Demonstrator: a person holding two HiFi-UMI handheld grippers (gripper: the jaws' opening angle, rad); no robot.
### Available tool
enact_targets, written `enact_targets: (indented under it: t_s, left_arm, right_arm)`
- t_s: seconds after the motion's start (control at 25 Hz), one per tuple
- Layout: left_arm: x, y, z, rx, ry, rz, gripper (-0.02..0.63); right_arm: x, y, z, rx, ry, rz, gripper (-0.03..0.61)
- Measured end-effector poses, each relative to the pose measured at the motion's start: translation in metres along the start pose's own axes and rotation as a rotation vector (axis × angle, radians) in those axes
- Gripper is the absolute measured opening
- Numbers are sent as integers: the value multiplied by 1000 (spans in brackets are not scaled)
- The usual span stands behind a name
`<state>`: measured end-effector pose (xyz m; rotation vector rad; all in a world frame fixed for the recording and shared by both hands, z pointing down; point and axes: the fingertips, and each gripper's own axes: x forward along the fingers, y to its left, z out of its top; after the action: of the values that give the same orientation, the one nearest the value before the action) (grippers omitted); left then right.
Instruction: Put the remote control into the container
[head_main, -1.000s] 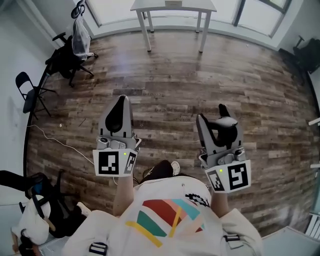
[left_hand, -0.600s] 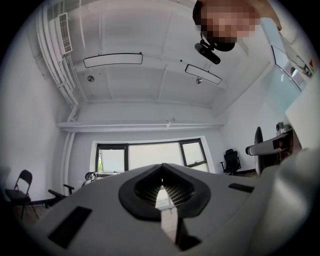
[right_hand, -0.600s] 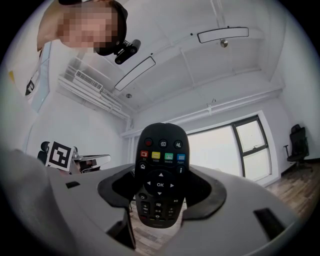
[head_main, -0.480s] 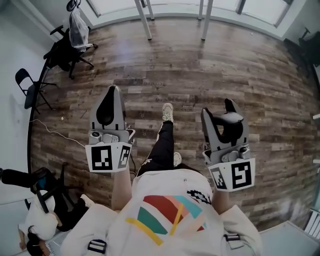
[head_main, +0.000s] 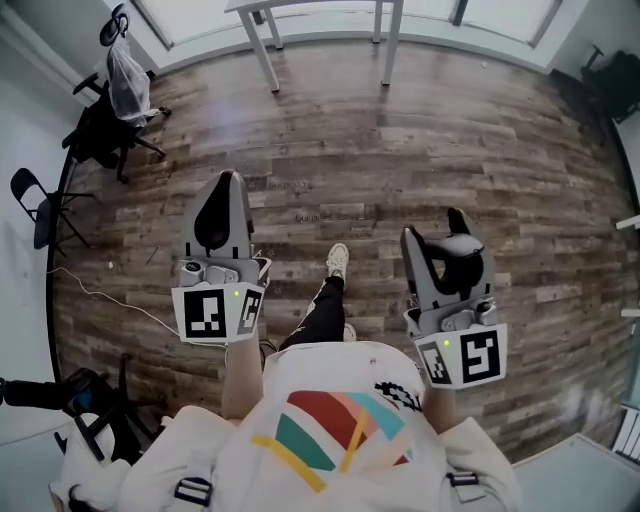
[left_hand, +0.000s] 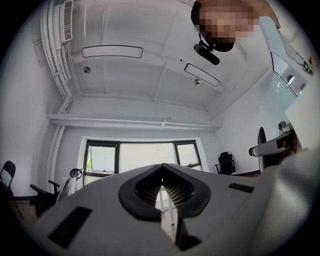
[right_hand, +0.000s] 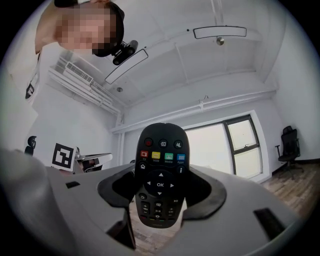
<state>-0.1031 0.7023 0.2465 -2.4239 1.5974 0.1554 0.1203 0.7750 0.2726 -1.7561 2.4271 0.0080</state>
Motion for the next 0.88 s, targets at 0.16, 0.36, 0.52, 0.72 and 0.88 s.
enact_targets:
  t_s: [0.16,0.36,0.52,0.72,0.88]
  left_arm:
    - [42,23,-17,-34,14,14,9]
    - [103,52,-23,-32,-1,27,8]
    - [141,74,-37,-36,18,34,9]
    - [185,109,-60,-54,36,56,9]
    - [213,132,-71,-77,34,65,9]
  right_arm:
    - [50,-16,-5,14,17,-1,256]
    - [120,-33,-1,4,8,24,256]
    - [170,-41,-1,-1,13,45,256]
    - [230,-51,-6,-9,30,51,257]
    - [267,-54,-4,-41,42,50,256]
